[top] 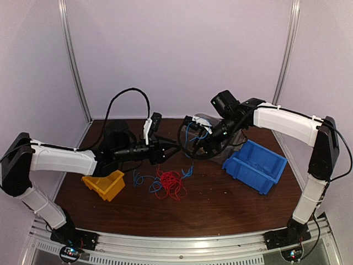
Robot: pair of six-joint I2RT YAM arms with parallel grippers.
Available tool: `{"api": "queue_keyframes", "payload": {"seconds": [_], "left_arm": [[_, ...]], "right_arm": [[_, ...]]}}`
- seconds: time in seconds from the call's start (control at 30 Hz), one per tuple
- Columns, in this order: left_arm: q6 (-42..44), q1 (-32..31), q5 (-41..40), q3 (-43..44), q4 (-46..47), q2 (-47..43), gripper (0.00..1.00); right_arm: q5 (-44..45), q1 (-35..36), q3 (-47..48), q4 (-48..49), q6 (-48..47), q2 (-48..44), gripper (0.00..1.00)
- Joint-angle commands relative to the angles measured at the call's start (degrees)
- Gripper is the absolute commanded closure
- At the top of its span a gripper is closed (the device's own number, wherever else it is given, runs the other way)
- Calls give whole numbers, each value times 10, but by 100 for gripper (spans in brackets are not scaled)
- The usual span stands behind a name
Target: Untangle the cables
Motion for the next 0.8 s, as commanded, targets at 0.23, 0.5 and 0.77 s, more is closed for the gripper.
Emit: {"api": "queue_keyframes", "payload": {"seconds": [0.23, 0.5, 0.77], "left_arm": [[22, -23, 13, 88, 37, 63, 68], [26, -23, -9, 113, 14, 83, 71], [37, -23, -42, 103, 6, 52, 100]], "right_arm": [[-17, 4, 3, 2, 8, -11, 32], [-28, 4, 1, 4, 11, -13, 31], [-26, 3, -18, 15, 13, -14, 32]]}}
